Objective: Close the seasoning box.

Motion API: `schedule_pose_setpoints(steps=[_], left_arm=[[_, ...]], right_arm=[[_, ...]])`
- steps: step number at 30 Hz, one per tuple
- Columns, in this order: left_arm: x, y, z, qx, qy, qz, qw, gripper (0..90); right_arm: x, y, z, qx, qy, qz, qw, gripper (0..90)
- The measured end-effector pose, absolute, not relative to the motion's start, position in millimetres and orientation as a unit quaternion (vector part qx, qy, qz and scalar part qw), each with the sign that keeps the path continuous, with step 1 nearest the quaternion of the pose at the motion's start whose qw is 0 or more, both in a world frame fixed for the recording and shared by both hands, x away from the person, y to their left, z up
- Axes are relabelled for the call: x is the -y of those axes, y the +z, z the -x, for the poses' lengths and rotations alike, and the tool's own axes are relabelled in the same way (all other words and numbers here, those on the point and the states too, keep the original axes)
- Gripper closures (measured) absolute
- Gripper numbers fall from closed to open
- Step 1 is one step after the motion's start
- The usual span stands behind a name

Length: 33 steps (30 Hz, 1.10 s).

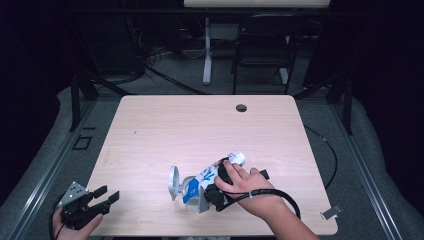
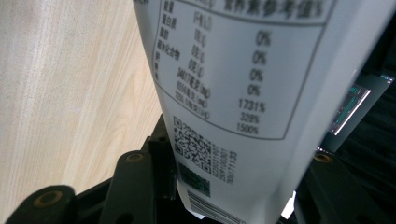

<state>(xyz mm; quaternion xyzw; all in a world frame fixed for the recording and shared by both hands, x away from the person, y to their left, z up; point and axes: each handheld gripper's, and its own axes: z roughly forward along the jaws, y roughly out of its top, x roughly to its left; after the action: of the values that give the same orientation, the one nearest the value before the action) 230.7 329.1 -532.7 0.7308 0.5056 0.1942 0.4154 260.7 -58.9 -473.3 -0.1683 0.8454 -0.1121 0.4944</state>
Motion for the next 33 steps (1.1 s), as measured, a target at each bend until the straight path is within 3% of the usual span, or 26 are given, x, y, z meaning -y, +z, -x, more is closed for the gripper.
schedule_pose_setpoints(steps=[33], left_arm=[[-329.9,-534.5,-231.3,-0.508,0.193,-0.729,0.416,45.5]], right_arm=[[58.0,-470.1,-259.2,-0.843,-0.11,0.173,0.498,57.5]])
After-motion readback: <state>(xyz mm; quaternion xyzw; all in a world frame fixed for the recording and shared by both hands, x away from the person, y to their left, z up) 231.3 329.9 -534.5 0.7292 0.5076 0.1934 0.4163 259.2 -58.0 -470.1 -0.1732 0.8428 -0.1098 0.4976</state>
